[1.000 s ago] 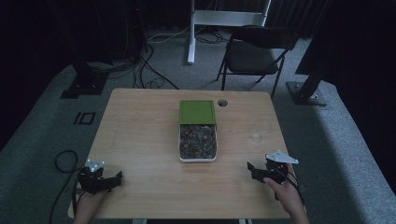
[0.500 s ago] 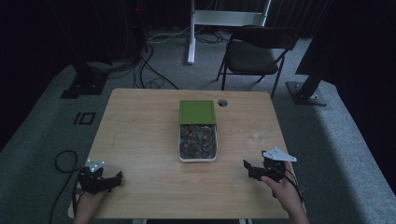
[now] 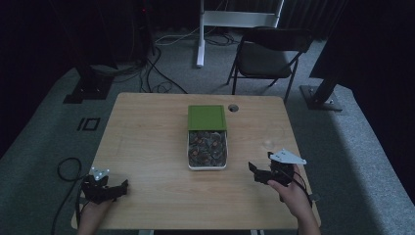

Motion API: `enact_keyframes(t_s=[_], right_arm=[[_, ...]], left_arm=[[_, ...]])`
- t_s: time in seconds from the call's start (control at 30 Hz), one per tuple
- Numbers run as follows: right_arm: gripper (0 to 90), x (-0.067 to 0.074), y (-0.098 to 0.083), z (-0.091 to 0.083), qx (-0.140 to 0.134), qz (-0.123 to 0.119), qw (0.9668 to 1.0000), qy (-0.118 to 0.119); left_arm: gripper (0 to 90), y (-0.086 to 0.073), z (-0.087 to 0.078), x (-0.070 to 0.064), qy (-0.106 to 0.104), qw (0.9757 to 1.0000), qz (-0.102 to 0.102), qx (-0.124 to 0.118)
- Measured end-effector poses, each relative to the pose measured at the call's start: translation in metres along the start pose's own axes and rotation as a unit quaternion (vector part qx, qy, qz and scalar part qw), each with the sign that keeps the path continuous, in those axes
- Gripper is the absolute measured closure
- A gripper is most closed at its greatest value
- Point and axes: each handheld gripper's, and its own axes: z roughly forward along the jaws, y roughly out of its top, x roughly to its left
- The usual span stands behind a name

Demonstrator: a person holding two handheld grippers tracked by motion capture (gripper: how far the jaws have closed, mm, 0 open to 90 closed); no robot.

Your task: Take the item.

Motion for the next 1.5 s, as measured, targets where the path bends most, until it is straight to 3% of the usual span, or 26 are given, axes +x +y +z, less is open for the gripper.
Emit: enact_keyframes(t_s=[0.8, 1.5], right_arm=[[14.6, 0.036, 0.029, 0.020, -0.022, -0.022, 0.9986, 0.043], [14.6, 0.070, 0.043, 0.045, -0.015, -0.050, 0.9951, 0.084]], left_arm=[[0.2, 0.000, 0.000, 0.000, 0.000, 1.0000, 0.000, 0.000], [0.2, 0.000, 0.000, 0.000, 0.000, 1.0000, 0.000, 0.001]])
